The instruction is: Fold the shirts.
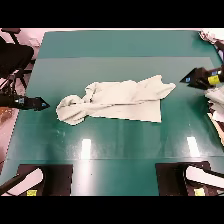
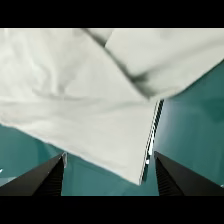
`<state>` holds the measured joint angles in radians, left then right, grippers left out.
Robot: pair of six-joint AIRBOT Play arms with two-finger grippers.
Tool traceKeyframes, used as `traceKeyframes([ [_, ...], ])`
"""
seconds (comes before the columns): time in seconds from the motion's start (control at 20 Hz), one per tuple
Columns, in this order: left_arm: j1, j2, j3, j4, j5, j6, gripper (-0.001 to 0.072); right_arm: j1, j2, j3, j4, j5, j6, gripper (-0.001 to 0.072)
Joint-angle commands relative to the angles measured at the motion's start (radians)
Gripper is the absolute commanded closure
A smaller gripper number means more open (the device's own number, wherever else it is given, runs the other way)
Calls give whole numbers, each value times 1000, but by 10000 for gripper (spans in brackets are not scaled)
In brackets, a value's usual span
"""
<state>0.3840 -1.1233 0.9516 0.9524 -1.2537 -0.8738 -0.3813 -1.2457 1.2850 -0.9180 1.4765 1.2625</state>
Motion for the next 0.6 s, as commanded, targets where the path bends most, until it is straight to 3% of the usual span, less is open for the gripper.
traceKeyframes([
  [0.0,21,-119,2,-149,-37,134,22,-2,136,-188,1,-66,-56,85],
  [0.3,21,-202,1,-114,146,208,23,-2,325,-398,2,-235,-60,85],
  [0.55,-28,-221,1,-77,161,309,23,-2,378,-472,3,-273,-60,85],
])
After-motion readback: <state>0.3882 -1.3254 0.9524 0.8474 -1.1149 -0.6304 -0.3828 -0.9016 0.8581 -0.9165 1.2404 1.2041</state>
